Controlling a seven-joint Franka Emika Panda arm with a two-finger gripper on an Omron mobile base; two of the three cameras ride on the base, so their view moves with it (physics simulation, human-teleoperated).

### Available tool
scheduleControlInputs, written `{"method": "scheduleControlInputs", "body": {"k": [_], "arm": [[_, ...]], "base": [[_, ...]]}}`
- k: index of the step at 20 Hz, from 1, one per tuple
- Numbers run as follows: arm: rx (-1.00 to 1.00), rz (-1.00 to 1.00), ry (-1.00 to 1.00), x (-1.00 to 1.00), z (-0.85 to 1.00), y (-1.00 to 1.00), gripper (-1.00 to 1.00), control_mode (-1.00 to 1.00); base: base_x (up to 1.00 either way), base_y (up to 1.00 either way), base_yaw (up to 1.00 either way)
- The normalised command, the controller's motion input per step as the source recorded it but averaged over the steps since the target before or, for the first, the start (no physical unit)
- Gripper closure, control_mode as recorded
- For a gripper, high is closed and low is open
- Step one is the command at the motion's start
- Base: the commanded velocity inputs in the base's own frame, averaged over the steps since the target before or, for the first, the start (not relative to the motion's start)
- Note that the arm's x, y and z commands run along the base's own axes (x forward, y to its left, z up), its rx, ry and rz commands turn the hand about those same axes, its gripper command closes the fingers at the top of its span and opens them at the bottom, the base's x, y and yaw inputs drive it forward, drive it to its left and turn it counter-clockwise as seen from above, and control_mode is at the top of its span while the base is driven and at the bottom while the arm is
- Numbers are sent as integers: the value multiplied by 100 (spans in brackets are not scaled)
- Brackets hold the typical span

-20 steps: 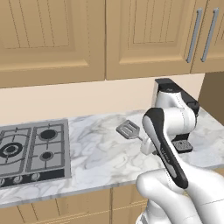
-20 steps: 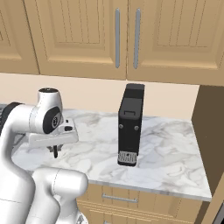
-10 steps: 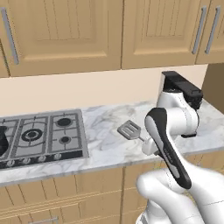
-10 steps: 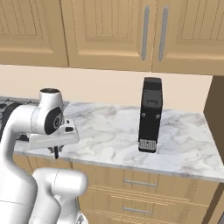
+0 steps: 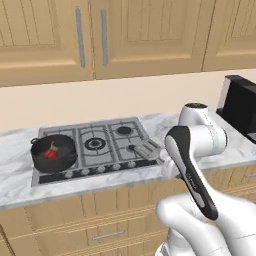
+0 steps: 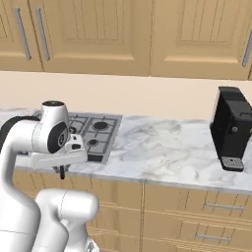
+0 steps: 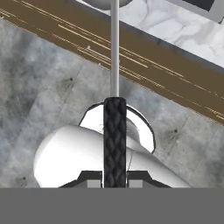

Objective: Put the garlic and bell pepper in the pot. Retrieve the spatula and lightly stir the vegetables in the pot.

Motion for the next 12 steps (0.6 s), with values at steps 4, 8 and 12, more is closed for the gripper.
{"method": "scheduleControlInputs", "body": {"k": [4,8,12], "arm": [[0,0,0,0,0,0,100,100],[0,0,0,0,0,0,100,100],[0,0,0,0,0,0,100,100]], "base": [[12,100,-15],[12,98,-16],[5,42,-5]]}}
